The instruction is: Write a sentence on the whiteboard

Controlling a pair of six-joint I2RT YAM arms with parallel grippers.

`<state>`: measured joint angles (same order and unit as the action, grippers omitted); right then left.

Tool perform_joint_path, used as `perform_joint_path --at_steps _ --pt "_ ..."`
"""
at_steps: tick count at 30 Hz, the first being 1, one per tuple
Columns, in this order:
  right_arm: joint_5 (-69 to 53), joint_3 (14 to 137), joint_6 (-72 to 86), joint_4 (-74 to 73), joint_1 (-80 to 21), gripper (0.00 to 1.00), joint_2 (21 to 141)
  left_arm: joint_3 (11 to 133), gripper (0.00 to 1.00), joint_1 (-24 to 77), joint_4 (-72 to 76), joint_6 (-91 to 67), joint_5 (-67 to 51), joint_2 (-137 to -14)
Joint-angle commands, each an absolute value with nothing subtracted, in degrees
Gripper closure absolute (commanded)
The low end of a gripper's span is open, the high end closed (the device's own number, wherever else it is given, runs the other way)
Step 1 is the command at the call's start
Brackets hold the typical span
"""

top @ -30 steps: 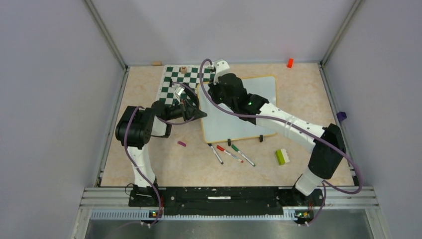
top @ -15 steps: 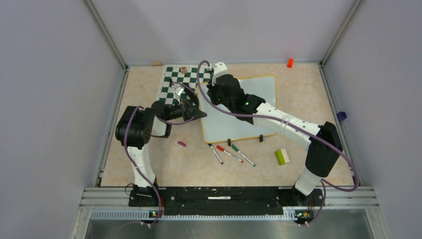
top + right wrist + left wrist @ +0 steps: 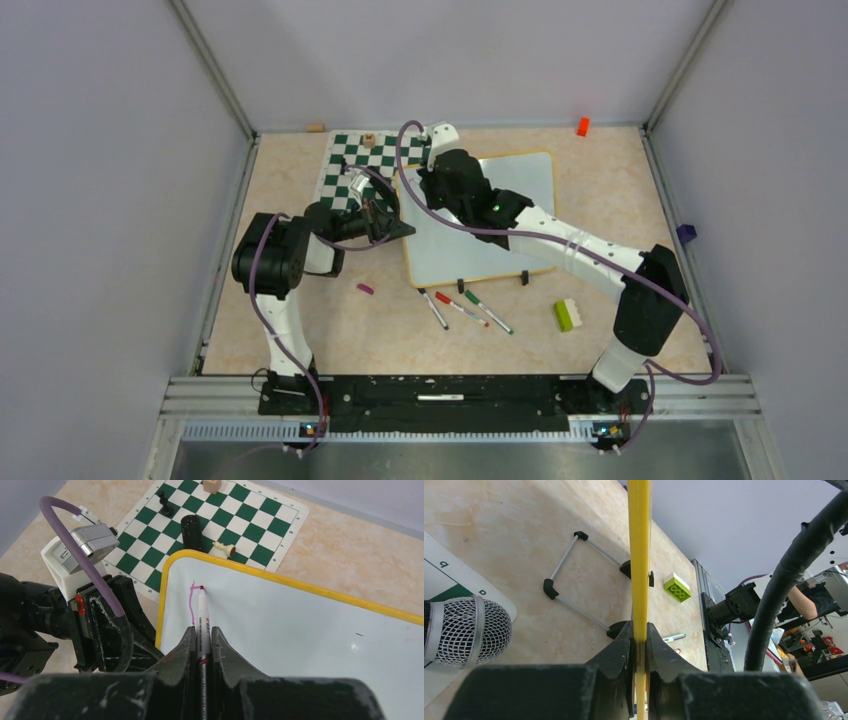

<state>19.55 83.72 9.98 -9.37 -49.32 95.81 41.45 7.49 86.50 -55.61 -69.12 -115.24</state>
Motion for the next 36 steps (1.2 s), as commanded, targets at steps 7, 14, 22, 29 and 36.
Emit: perform_joint_path --at_steps 7,14,22,29,36 --pt "23.4 83.2 8.9 -9.3 -48.1 1.0 93.0 40.9 1.0 7.6 92.8 -55.5 -71.1 -112.5" --pt "23.7 81.5 9.0 -9.4 -48.1 1.0 91.8 40.9 1.0 7.6 92.8 -55.5 -71.1 -112.4" --pt "21.8 79.7 9.6 -9.8 -48.0 1.0 90.8 40.9 1.0 7.6 92.8 -55.5 -71.1 -112.5" --pt "18.6 79.1 10.4 -9.4 -48.0 1.0 90.8 40.9 1.0 7.6 92.8 -55.5 -71.1 -112.5" --pt "16.0 80.4 11.0 -8.5 -48.0 1.0 92.6 40.8 1.0 7.7 92.8 -55.4 -71.1 -112.5"
